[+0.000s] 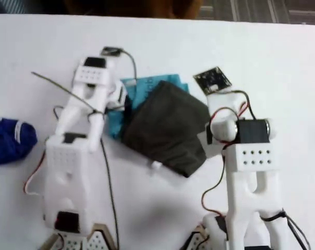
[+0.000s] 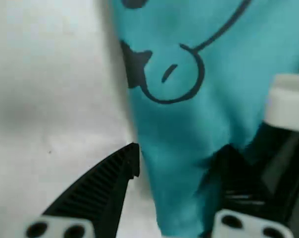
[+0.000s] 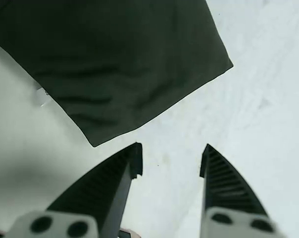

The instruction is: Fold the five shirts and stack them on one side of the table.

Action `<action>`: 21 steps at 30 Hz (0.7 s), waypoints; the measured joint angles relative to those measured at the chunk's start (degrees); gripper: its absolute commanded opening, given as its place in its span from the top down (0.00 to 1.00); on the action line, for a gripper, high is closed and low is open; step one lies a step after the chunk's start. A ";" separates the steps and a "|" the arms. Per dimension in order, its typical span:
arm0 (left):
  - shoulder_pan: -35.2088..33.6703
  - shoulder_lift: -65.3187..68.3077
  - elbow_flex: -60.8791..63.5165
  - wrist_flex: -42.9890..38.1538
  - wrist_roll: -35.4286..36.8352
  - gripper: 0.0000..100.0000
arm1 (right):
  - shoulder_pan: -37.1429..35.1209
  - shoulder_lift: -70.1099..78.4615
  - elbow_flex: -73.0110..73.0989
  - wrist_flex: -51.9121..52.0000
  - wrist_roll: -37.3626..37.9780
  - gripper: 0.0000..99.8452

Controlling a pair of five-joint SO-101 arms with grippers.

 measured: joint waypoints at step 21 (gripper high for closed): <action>0.79 22.51 -38.59 15.30 8.88 0.97 | 0.09 0.00 0.00 -1.67 0.00 0.80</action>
